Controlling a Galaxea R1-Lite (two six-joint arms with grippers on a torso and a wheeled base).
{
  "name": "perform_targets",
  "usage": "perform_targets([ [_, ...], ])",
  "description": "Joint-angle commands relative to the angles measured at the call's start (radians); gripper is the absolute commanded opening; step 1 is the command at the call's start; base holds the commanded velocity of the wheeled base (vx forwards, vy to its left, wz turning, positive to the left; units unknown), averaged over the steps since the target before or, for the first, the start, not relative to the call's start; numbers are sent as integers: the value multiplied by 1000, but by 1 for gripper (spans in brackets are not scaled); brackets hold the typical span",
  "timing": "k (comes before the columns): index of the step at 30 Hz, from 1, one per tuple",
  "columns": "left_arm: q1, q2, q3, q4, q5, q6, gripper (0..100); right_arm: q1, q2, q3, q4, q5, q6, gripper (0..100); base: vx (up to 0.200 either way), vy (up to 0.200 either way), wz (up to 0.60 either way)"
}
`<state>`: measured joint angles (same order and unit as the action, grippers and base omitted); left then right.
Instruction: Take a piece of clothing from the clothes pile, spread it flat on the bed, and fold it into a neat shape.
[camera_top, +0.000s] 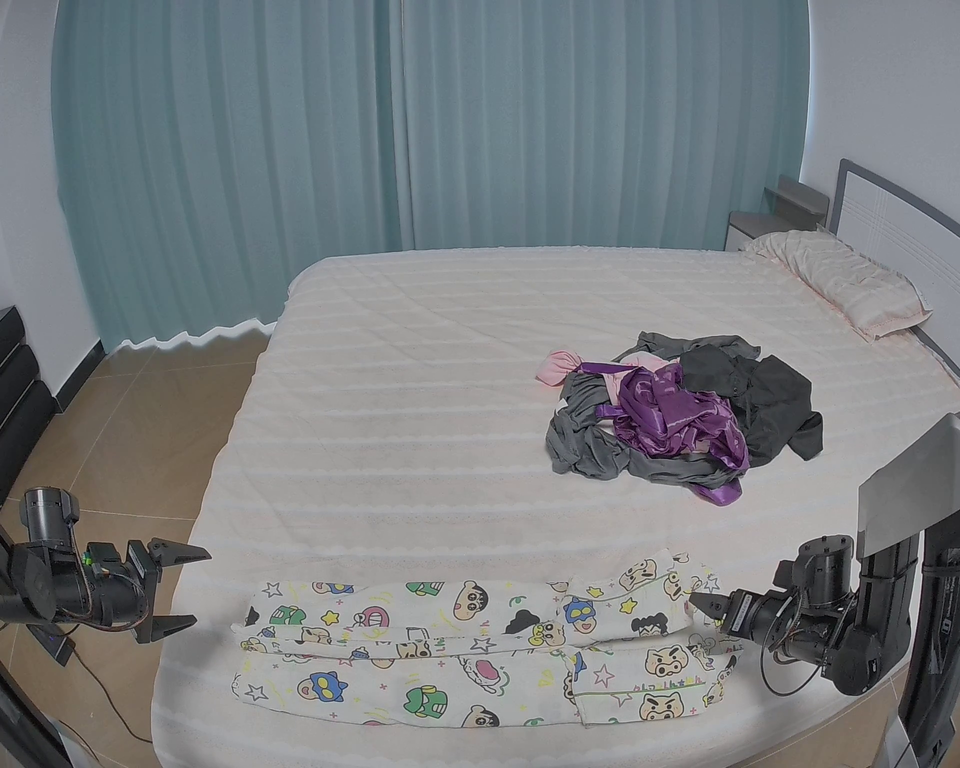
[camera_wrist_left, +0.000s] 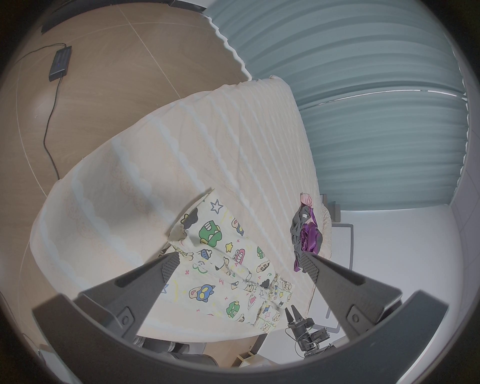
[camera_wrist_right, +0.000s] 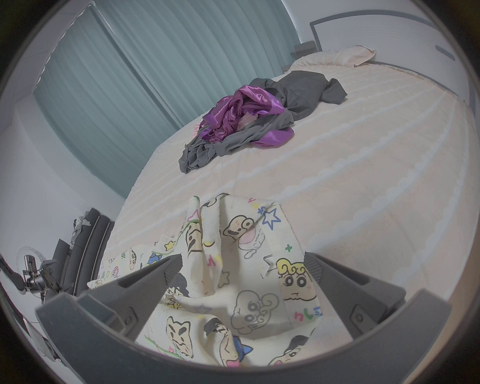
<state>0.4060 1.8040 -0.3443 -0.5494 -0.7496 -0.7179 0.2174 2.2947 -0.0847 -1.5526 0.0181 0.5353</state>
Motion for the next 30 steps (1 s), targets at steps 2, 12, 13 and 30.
perform_targets([
  [2, -3, 5, 1, 0, 1, 0, 100, 25, 31, -24, -14, 8, 20, 100, 0, 0, 0],
  [12, -3, 6, -1, 0, -1, 0, 100, 105, 127, -202, 42, 5, 48, 100, 0, 0, 0],
  [13, -4, 6, -1, 0, -1, 0, 100, 108, 129, -202, 46, 5, 48, 0, 0, 0, 0],
  [30, -3, 6, -1, 0, -1, 0, 100, 106, 112, -130, 106, -36, 29, 0, 0, 0, 0],
])
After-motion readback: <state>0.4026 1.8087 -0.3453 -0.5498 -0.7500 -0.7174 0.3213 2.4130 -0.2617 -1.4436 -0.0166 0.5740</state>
